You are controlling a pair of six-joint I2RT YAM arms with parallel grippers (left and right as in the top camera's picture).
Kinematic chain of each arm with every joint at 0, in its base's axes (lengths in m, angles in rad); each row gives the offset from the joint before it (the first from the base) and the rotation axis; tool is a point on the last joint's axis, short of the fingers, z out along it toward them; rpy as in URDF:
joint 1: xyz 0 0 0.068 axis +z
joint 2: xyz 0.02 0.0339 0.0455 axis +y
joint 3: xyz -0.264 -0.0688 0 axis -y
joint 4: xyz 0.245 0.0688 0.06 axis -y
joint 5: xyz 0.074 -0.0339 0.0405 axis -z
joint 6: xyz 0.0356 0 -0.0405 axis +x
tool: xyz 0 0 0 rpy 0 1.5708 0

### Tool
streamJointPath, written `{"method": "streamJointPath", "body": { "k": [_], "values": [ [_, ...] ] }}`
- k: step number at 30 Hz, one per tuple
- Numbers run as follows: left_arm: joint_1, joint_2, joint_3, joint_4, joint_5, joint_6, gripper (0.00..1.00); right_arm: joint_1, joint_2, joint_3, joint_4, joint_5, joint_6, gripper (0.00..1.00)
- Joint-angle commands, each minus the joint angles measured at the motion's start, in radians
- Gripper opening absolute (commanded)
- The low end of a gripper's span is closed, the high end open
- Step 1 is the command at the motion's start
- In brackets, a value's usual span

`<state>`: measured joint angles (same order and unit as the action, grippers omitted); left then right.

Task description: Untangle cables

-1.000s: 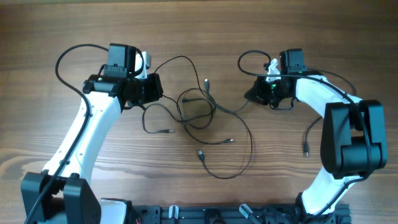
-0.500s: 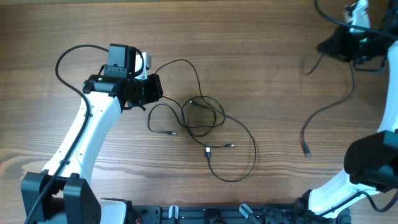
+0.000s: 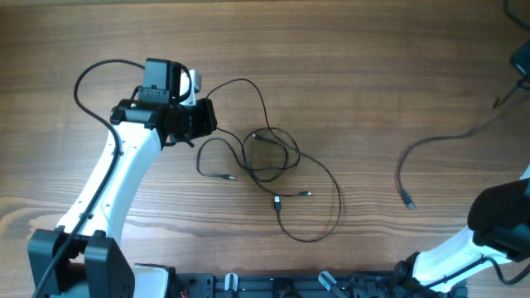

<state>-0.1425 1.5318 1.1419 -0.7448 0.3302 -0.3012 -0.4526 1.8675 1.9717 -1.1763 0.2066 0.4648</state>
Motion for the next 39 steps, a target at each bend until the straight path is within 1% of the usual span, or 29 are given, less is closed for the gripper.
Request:
{"method": "streamJointPath", "body": {
  "k": [1,2,3,4,5,6,7,9,10,12,15,19,20,25,26,28,29,32,34,36,37,38,39],
  "values": [
    [-0.002,0.002,0.001,0.001,-0.006,0.001,0.04,0.006,0.008,0.016,-0.026,0.048,0.003,0.05],
    [-0.002,0.002,0.001,-0.003,-0.006,0.001,0.04,0.006,0.023,0.016,-0.039,0.049,-0.024,0.16],
    [-0.002,0.002,0.001,-0.007,-0.006,0.001,0.04,0.006,0.034,0.016,-0.051,0.048,-0.024,0.25],
    [-0.002,0.002,0.001,-0.011,-0.006,0.001,0.04,0.006,0.040,0.016,-0.052,0.039,-0.021,0.36],
    [-0.002,0.002,0.001,-0.013,-0.006,0.001,0.04,0.006,0.045,0.016,-0.055,0.008,-0.021,0.68],
    [-0.002,0.002,0.001,-0.012,-0.005,0.001,0.04,0.006,0.049,0.016,-0.072,-0.063,-0.046,0.89],
    [-0.002,0.002,0.001,-0.012,-0.006,0.001,0.04,0.006,0.052,0.016,-0.088,-0.146,-0.117,0.91],
    [-0.002,0.002,0.001,-0.012,-0.005,0.001,0.04,0.006,0.058,0.016,-0.132,-0.286,-0.206,0.92],
    [-0.002,0.002,0.001,-0.012,-0.005,0.001,0.04,0.006,0.058,0.016,-0.182,-0.321,-0.223,0.92],
    [-0.002,0.002,0.001,-0.012,-0.005,0.001,0.04,0.015,0.058,0.016,-0.268,-0.320,-0.232,0.93],
    [-0.002,0.002,0.001,-0.012,-0.005,0.001,0.04,0.031,0.058,0.013,-0.323,-0.320,-0.256,0.92],
    [-0.002,0.002,0.001,-0.011,-0.006,0.001,0.04,0.070,0.058,-0.110,-0.340,-0.321,-0.272,0.92],
    [-0.002,0.002,0.001,-0.011,-0.006,0.001,0.04,0.080,0.058,-0.159,-0.333,-0.321,-0.272,0.89],
    [-0.002,0.002,0.001,-0.012,-0.006,0.002,0.04,0.131,0.057,-0.422,-0.240,-0.343,-0.282,0.89],
    [-0.002,0.002,0.001,-0.012,-0.006,0.002,0.04,0.140,0.057,-0.481,-0.218,-0.343,-0.282,0.87],
    [-0.002,0.002,0.001,-0.013,-0.006,0.002,0.04,0.148,0.057,-0.607,-0.144,-0.346,-0.279,0.83],
    [-0.002,0.002,0.001,-0.013,-0.006,0.002,0.04,0.152,0.057,-0.658,-0.109,-0.346,-0.282,0.83],
    [-0.002,0.002,0.001,-0.017,-0.006,0.002,0.04,0.154,0.057,-0.738,-0.042,-0.346,-0.274,0.82],
    [-0.002,0.002,0.001,-0.020,-0.006,0.002,0.04,0.154,0.057,-0.775,0.004,-0.342,-0.221,0.80],
    [-0.002,0.002,0.001,-0.021,-0.006,0.002,0.04,0.154,0.057,-0.792,0.041,-0.339,-0.200,0.75],
    [-0.002,0.002,0.001,-0.021,-0.006,0.002,0.04,0.155,0.057,-0.797,0.059,-0.339,-0.200,0.71],
    [-0.002,0.002,0.001,-0.023,-0.006,0.002,0.04,0.155,0.057,-0.798,0.066,-0.338,-0.200,0.64],
    [-0.002,0.002,0.001,-0.024,-0.006,0.002,0.04,0.155,0.057,-0.798,0.069,-0.336,-0.194,0.54]
  ]
}}
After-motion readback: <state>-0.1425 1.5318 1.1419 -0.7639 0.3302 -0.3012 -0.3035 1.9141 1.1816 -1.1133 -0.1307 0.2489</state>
